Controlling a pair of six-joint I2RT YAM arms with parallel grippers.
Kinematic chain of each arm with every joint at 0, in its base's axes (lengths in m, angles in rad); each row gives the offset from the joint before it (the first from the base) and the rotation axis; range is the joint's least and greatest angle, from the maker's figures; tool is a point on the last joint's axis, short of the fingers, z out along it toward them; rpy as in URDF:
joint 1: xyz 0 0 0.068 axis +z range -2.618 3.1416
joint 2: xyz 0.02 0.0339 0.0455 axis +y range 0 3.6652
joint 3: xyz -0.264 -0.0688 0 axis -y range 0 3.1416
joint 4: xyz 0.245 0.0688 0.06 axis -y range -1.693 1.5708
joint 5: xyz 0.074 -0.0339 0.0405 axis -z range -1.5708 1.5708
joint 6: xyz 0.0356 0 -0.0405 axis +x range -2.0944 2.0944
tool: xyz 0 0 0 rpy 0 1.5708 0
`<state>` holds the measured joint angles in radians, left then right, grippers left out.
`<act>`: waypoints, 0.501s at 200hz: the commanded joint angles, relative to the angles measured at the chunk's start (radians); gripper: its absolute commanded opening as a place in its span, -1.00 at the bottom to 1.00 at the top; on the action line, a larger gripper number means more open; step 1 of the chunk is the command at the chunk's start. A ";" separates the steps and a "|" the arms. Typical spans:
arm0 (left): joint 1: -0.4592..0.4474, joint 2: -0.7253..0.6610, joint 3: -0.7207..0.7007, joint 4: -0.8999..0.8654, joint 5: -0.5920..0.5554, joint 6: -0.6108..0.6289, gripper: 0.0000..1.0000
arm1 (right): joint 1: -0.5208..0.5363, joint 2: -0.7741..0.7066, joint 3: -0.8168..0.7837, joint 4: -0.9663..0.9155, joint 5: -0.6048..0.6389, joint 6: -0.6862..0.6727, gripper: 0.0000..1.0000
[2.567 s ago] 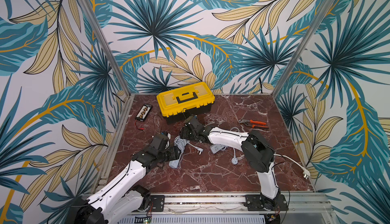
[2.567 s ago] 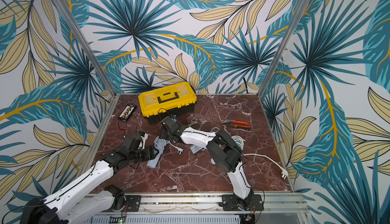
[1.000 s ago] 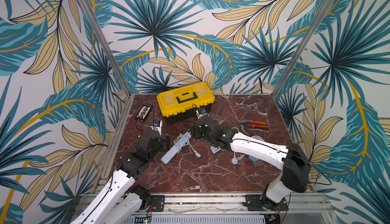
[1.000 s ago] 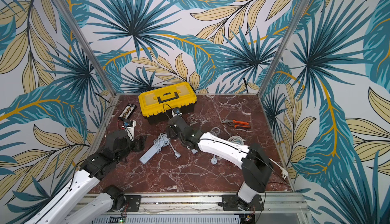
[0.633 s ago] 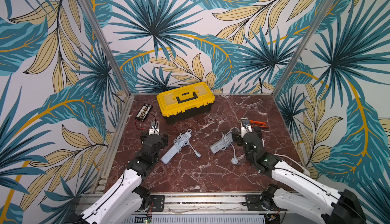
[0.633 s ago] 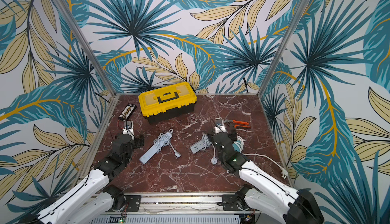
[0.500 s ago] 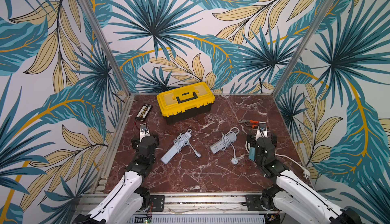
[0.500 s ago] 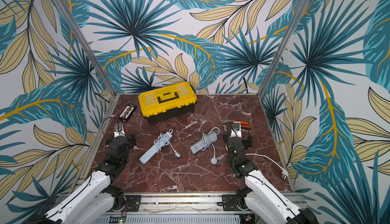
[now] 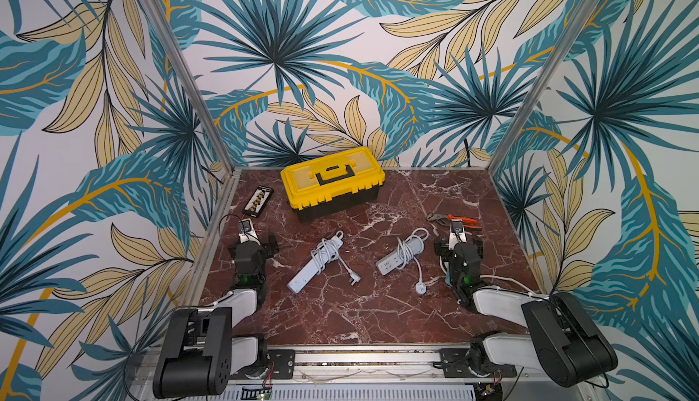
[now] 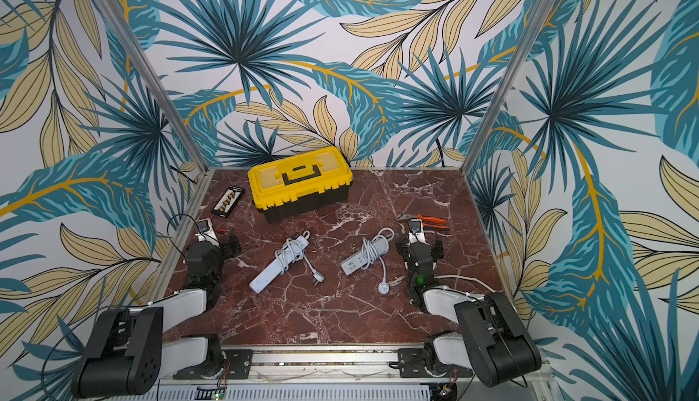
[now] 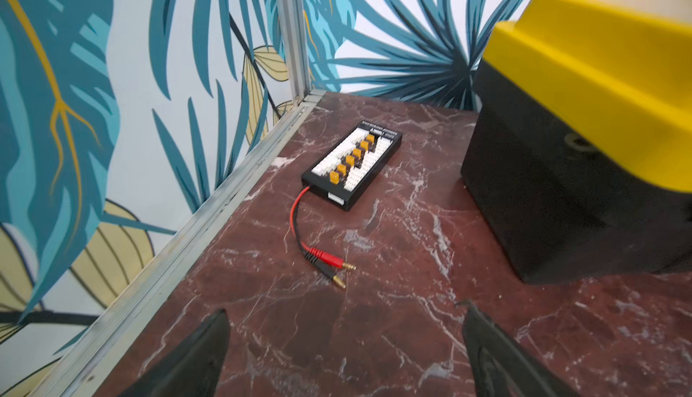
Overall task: Wrap the cord around the power strip
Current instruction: Reset both arms
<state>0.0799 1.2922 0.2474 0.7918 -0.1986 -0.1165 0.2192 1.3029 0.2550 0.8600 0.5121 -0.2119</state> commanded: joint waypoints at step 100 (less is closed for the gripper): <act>0.013 0.198 0.033 0.227 0.148 -0.012 0.99 | -0.085 -0.109 -0.008 -0.059 -0.278 0.067 0.98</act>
<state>0.0872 1.4933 0.2623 0.9813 -0.0620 -0.1238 0.1558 1.2274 0.2432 0.8574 0.2951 -0.2161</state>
